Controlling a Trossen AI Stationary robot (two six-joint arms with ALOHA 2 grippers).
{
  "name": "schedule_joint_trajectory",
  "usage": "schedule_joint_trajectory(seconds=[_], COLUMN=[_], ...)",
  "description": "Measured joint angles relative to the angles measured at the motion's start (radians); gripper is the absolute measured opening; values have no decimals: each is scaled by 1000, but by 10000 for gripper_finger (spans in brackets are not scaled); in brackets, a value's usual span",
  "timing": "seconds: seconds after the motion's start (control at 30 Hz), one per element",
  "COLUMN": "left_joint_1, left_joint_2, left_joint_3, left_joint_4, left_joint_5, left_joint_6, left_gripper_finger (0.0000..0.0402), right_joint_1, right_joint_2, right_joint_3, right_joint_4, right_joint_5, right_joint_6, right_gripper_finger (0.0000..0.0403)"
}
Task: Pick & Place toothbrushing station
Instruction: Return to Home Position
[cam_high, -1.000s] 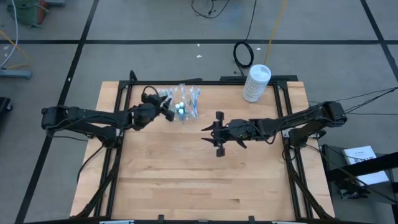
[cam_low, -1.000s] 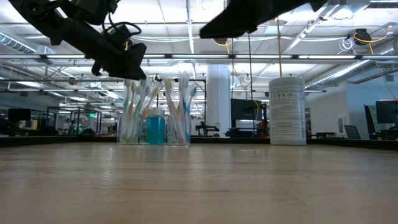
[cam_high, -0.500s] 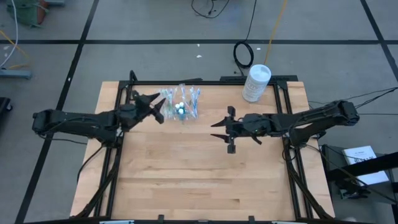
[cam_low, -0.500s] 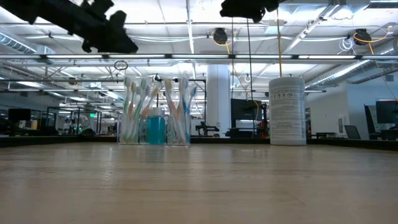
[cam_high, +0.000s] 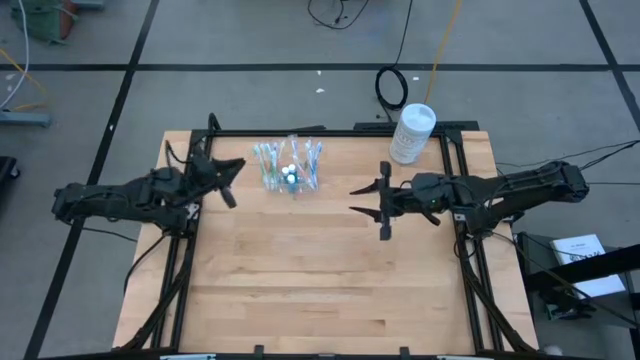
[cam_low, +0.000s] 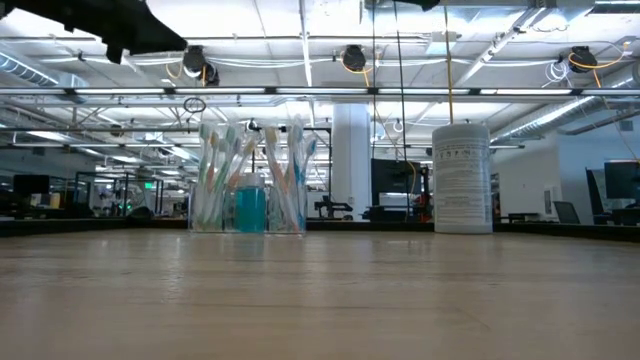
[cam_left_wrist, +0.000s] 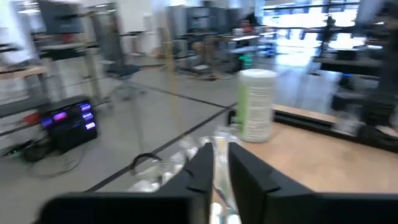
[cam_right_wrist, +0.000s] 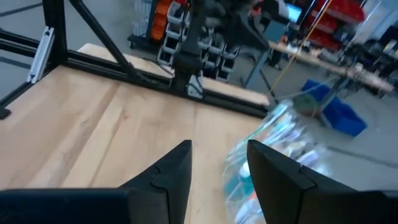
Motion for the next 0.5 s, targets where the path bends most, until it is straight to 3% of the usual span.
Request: schedule_joint_trajectory(seconds=[0.13, 0.33, 0.5], left_joint_1=[-21, -28, -29], left_joint_2=[-84, -179, -245], left_joint_3=[0, 0, 1], left_joint_4=[-86, -121, -149], left_joint_5=[104, 109, 141], left_joint_6=[50, 99, 115], left_gripper_finger=[7, 35, 39], right_joint_1=[0, -1, -1], right_joint_2=[-8, -91, -244], right_joint_3=[-1, -34, -205], right_joint_4=[-52, -108, -16], right_joint_5=[-1, -28, -32], right_joint_6=[69, 158, 197], right_gripper_finger=[146, 146, 146])
